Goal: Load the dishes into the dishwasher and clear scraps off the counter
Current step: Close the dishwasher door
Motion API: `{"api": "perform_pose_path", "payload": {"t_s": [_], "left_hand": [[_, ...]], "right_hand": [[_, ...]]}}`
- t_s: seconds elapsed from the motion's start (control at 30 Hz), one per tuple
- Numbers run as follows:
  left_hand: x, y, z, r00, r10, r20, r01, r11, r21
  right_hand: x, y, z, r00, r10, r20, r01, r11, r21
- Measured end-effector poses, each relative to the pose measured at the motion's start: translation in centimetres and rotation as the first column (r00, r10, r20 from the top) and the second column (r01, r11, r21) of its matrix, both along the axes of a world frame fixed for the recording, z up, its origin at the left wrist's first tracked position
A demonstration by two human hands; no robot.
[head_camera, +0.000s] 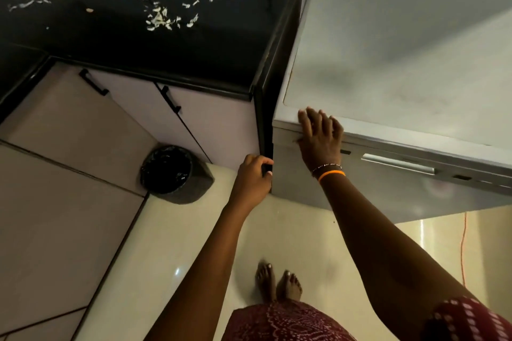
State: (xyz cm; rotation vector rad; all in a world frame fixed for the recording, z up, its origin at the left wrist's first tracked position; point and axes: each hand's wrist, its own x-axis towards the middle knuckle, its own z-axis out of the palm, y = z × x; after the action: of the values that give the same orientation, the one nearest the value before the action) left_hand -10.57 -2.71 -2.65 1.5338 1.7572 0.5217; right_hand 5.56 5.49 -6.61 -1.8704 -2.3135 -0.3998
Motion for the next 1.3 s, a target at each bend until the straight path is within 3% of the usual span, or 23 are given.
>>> {"api": "perform_pose_path", "payload": {"t_s": [0.13, 0.53, 0.73, 0.8, 0.9, 1.0, 1.13, 1.3], "left_hand": [[0.7, 0.5, -0.7, 1.0, 0.003, -0.017, -0.004, 1.0, -0.021], [1.9, -1.0, -3.0, 0.992, -0.008, -0.128, 0.011, 1.0, 0.026], [2.0, -2.3, -4.0, 0.982, 0.048, -0.183, -0.034, 0.996, 0.082], [2.3, -2.6, -4.1, 0.97, -0.001, -0.242, 0.032, 0.992, 0.124], [2.8, -3.3, -4.3, 0.916, -0.144, -0.374, 0.204, 0.971, 0.126], [3.3, -4.3, -4.7, 0.863, -0.205, -0.463, 0.281, 0.955, 0.101], [4.3, -5.6, -4.7, 0.814, -0.267, -0.516, 0.349, 0.935, 0.066], [5.7, -6.4, -4.2, 0.813, -0.258, -0.523, 0.379, 0.915, 0.138]], "right_hand": [[0.1, 0.1, -0.7, 1.0, 0.005, -0.029, -0.002, 0.995, 0.097], [-0.4, -0.7, -0.9, 0.998, -0.027, -0.052, 0.033, 0.993, 0.114], [-1.2, -4.7, -0.4, 0.96, -0.031, -0.279, 0.029, 1.0, -0.012], [-1.1, -6.7, -1.0, 0.93, 0.021, -0.366, -0.057, 0.994, -0.089], [-0.4, -10.5, -2.1, 0.935, 0.064, -0.349, -0.153, 0.96, -0.233], [0.4, -12.9, -2.7, 0.932, -0.035, -0.361, -0.088, 0.944, -0.319], [1.4, -13.5, -2.2, 0.943, -0.129, -0.307, 0.029, 0.95, -0.31], [1.9, -14.0, -1.3, 0.938, -0.208, -0.278, 0.128, 0.951, -0.281]]}}
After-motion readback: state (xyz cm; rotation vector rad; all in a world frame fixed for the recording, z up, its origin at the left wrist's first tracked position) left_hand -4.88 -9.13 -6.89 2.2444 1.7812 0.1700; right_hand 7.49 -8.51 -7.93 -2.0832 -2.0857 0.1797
